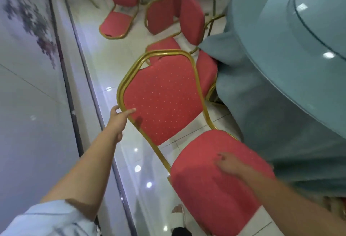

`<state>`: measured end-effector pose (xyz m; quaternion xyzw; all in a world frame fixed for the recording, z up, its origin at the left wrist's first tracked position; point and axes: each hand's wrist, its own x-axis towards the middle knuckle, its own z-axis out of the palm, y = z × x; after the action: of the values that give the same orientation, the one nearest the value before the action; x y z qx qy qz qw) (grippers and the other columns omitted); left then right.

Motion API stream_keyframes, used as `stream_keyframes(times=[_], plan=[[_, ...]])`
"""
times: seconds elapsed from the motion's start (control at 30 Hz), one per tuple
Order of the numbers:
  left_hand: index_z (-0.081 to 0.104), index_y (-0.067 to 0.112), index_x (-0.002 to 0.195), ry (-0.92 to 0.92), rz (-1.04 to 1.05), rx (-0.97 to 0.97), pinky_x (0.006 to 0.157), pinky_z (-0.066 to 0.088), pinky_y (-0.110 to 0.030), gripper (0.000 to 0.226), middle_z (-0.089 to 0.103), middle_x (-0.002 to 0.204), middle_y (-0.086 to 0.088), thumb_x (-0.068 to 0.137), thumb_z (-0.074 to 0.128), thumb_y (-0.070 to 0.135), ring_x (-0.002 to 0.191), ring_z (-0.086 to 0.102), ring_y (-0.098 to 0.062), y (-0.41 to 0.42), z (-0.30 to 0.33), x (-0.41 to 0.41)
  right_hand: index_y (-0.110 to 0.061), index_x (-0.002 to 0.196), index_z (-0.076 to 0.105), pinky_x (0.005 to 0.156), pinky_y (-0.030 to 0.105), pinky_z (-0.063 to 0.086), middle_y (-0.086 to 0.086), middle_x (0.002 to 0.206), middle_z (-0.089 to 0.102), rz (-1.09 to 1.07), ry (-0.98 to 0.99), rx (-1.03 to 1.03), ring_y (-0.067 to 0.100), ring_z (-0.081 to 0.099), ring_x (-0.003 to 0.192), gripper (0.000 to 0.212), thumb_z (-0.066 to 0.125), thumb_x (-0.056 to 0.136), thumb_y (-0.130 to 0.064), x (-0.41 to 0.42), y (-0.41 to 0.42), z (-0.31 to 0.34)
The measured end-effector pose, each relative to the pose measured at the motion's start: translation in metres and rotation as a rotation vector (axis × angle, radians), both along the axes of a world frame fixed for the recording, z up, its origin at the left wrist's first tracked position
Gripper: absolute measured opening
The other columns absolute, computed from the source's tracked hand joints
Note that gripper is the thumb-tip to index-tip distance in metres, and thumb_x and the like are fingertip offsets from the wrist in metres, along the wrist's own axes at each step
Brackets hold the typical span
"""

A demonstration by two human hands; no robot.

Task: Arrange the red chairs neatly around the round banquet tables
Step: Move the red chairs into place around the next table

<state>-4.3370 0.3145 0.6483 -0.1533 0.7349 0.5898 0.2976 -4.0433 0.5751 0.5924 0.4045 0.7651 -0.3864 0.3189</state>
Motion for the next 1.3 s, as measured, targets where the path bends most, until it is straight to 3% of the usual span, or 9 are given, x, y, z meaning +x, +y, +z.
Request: stream_keyframes(times=[0.13,0.23,0.33,0.5,0.63,0.73,0.97,1.13,1.3], plan=[[0.042,0.022,0.142,-0.03,0.013,0.084,0.103,0.031,-0.038,0.079,0.047,0.142,0.003,0.075,0.08,0.041,0.124,0.041,-0.017,-0.006,0.008,-0.018,-0.016,0.138,0.049,0.064,0.01,0.046,0.005,0.131,0.051,-0.18,0.268,-0.105,0.015,0.059,0.093,0.046,0.064,0.095,-0.021,-0.019,-0.029,0.041],[0.042,0.019,0.141,-0.016,-0.053,0.062,0.105,0.034,-0.042,0.088,0.053,0.136,-0.001,0.068,0.082,0.047,0.126,0.047,-0.022,-0.009,0.008,-0.023,-0.011,0.136,0.051,0.06,0.016,0.048,0.012,0.127,0.058,-0.371,0.378,-0.146,0.019,0.06,0.089,0.044,0.065,0.094,-0.015,-0.014,-0.041,0.053],[0.052,0.022,0.127,0.091,-0.132,-0.031,0.108,0.038,-0.045,0.049,0.061,0.119,-0.002,0.086,0.074,0.037,0.117,0.054,-0.026,-0.001,0.015,0.008,-0.013,0.134,0.053,0.057,0.013,0.047,0.008,0.115,0.063,-0.541,0.41,-0.17,0.019,0.061,0.086,0.043,0.066,0.094,-0.018,0.001,-0.05,0.064],[0.073,0.018,0.09,0.209,-0.366,-0.078,0.08,0.056,-0.037,0.015,0.075,0.086,0.0,0.085,0.077,0.032,0.087,0.07,-0.021,0.003,0.039,0.096,-0.025,0.134,0.055,0.069,0.023,0.046,-0.003,0.119,0.06,-0.688,0.496,-0.251,0.013,0.061,0.096,0.048,0.068,0.09,-0.038,0.024,-0.061,0.093],[0.074,0.019,0.088,0.272,-0.696,-0.162,0.072,0.056,-0.031,0.01,0.075,0.077,0.007,0.086,0.075,0.028,0.079,0.071,-0.013,0.013,0.04,0.163,-0.029,0.151,0.031,0.101,0.045,0.044,-0.006,0.143,0.047,-0.844,0.553,-0.39,0.021,0.048,0.13,0.085,0.073,0.081,-0.053,0.022,-0.057,0.13],[0.073,0.018,0.095,0.263,-0.791,-0.189,0.071,0.053,-0.027,0.009,0.075,0.085,0.006,0.089,0.072,0.025,0.081,0.07,-0.011,0.018,0.042,0.197,-0.035,0.152,0.023,0.109,0.057,0.035,-0.01,0.132,0.047,-0.942,0.566,-0.424,0.022,0.045,0.13,0.092,0.075,0.079,-0.054,0.013,-0.059,0.15],[0.072,0.021,0.086,0.248,-0.871,-0.27,0.068,0.053,-0.029,0.001,0.074,0.077,0.004,0.086,0.072,0.02,0.076,0.069,-0.016,-0.004,0.052,0.227,-0.045,0.154,0.0,0.1,0.059,0.042,0.0,0.142,0.048,-0.897,0.559,-0.506,0.026,0.049,0.124,0.112,0.072,0.069,-0.035,-0.006,-0.074,0.163],[0.074,0.024,0.085,0.126,-0.886,-0.21,0.069,0.052,-0.027,0.009,0.074,0.077,0.007,0.08,0.073,0.016,0.077,0.068,-0.015,-0.011,0.064,0.242,-0.041,0.151,-0.02,0.104,0.058,0.04,0.001,0.156,0.033,-0.782,0.513,-0.49,0.031,0.04,0.136,0.147,0.082,0.049,-0.068,-0.014,-0.083,0.162],[0.073,0.028,0.092,0.034,-1.016,-0.093,0.079,0.056,-0.027,0.028,0.075,0.09,0.012,0.066,0.068,0.02,0.09,0.069,-0.011,0.006,0.067,0.267,-0.031,0.154,-0.016,0.104,0.043,0.043,0.004,0.148,0.036,-0.707,0.511,-0.258,0.029,0.041,0.13,0.13,0.078,0.064,-0.032,-0.008,-0.067,0.157]])
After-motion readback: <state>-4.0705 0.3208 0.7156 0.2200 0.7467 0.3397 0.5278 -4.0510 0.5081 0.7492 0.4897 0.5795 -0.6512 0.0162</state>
